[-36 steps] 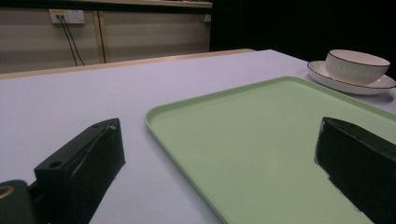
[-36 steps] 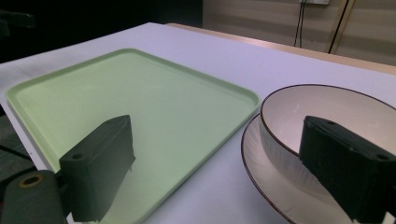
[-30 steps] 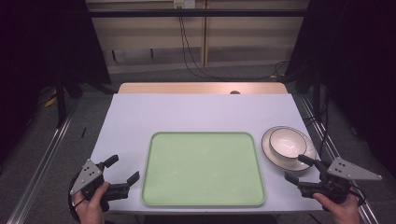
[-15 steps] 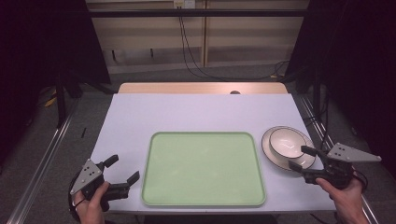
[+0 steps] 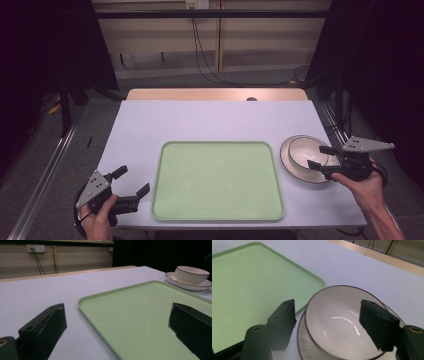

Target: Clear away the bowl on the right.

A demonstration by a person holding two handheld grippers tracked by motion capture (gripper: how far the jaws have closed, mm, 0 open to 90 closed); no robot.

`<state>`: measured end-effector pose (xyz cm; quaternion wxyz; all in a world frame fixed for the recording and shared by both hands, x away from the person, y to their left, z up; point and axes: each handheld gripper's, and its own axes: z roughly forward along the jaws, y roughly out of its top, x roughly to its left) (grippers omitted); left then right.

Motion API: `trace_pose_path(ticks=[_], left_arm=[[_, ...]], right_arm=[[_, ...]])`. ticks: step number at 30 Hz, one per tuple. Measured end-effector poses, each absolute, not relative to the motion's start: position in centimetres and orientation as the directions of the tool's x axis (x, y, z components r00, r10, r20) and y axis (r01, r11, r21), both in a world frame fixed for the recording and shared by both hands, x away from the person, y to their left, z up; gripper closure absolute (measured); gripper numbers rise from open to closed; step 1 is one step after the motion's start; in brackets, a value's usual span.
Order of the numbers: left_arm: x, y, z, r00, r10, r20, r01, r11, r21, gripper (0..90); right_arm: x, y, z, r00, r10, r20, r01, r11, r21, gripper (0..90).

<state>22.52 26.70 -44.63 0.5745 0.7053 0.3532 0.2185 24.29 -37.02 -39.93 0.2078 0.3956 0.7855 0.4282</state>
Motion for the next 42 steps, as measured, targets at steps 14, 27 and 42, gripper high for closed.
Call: trace_pose_path(ticks=[14,27,42], left_arm=[[22.6,26.7,-44.6,0.657,0.748,-0.090,0.247,-0.100,0.964,1.5],[22.6,26.7,-44.6,0.655,0.749,-0.095,0.246,-0.093,0.965,1.5],[22.7,26.6,-44.7,0.657,0.748,-0.094,0.248,-0.097,0.964,1.5]], right_arm=[[27.6,-38.9,-39.9,-0.563,0.827,0.013,0.506,0.331,0.797,35.4],[31.3,-39.1,-40.6,-0.545,0.838,0.008,0.573,0.365,0.733,39.9],[32.5,-39.7,-43.1,-0.460,0.888,-0.017,0.680,0.364,0.636,44.9]])
